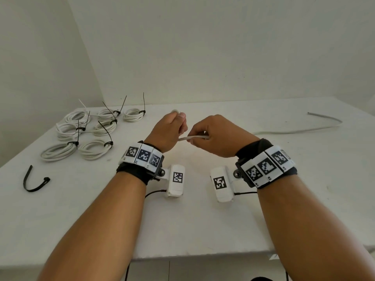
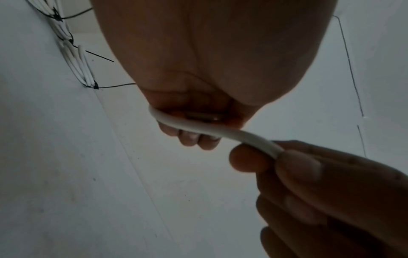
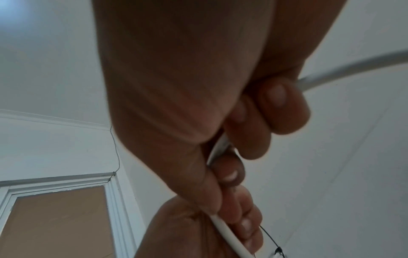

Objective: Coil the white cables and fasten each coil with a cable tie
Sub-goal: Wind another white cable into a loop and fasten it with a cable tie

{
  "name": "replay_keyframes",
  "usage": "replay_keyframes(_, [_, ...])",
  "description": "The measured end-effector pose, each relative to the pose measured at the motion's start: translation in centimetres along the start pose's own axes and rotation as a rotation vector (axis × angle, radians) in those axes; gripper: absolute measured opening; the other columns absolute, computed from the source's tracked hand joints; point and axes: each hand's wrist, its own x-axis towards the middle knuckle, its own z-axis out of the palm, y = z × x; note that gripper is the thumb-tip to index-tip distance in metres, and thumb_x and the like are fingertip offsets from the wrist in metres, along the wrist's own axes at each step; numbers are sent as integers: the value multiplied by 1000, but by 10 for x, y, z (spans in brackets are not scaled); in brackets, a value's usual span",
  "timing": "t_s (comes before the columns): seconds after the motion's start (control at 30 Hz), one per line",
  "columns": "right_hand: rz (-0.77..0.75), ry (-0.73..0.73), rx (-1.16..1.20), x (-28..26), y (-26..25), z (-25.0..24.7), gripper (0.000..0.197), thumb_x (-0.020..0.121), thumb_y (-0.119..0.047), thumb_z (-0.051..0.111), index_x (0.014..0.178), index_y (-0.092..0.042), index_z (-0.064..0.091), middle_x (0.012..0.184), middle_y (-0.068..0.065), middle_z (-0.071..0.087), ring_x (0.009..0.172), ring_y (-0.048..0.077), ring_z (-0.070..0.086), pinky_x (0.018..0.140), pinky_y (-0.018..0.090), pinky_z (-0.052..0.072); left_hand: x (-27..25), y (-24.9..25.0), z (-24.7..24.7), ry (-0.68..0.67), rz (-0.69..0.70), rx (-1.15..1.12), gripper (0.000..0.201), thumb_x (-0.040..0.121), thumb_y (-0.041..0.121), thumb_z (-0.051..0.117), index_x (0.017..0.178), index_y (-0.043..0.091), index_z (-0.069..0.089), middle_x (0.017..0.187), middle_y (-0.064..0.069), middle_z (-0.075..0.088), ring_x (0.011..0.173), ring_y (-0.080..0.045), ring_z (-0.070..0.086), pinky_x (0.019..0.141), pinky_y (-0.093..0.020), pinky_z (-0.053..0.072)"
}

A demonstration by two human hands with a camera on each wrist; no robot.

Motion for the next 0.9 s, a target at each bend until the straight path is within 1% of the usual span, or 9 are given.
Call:
replay_keyframes(0.13, [-100,119,41,-4,4,-7,12,93,-23,67,89,-26,77,69,-17,62,62,4,55,55,14,39,-4,13,6,-140,5,37,39,104,23,32,68,12,45,57,7,46,51,-6,41,58,-20,33])
replay_keyframes(0.27, [-140,325,145,-3,9,-9,6,85,-23,78,87,-18,77,71,-19,64,63,1,57,58,10,40,-6,18,8,-228,-77,-234,40,101,16,30,63,16,42,51,2,35,48,-15,26,46,-25,22])
replay_keyframes(0.37, [-109,438,237,-3,13,-11,11,78,-25,83,80,-18,75,71,-12,69,62,12,60,56,25,48,-10,18,12,-264,-161,-421,50,104,28,30,57,17,44,48,3,31,45,-14,21,46,-22,15])
replay_keyframes(0.47, [-82,479,305,-2,18,-12,11,81,-22,81,87,-14,77,80,-7,74,73,15,68,70,34,56,-12,20,16,-351,-180,-575,60,105,47,19,57,16,37,46,6,24,44,-12,16,45,-23,11])
replay_keyframes(0.6, [-84,493,398,-1,23,-11,10,84,-21,78,90,-14,78,83,-4,75,76,34,67,72,45,56,-21,26,17,-396,-121,-629,61,107,42,17,52,20,34,45,6,21,44,-11,14,47,-25,10])
replay_keyframes(0.67, [-94,483,448,0,25,-12,6,86,-20,76,91,-16,77,81,-5,75,74,28,68,70,40,55,-26,27,16,-426,-94,-705,63,106,43,17,50,22,36,44,7,21,42,-9,15,45,-24,11])
replay_keyframes(0.73, [-76,459,511,0,28,-11,8,91,-19,71,93,-15,77,73,-4,71,61,12,59,59,24,48,-28,28,12,-453,-72,-806,58,102,46,23,51,23,38,44,8,23,41,-8,17,43,-23,13])
replay_keyframes(0.8, [-36,414,522,1,29,-8,13,94,-25,67,92,-19,78,68,-4,68,54,11,48,52,20,39,-28,30,8,-456,-62,-909,52,98,47,28,53,24,40,45,10,25,41,-7,17,43,-22,14])
replay_keyframes(0.9, [25,294,416,3,26,-2,23,98,-29,61,80,-28,75,63,-8,64,52,8,48,52,17,40,-27,29,5,-432,-35,-1021,50,101,44,27,58,23,43,47,11,29,43,-8,19,45,-23,18])
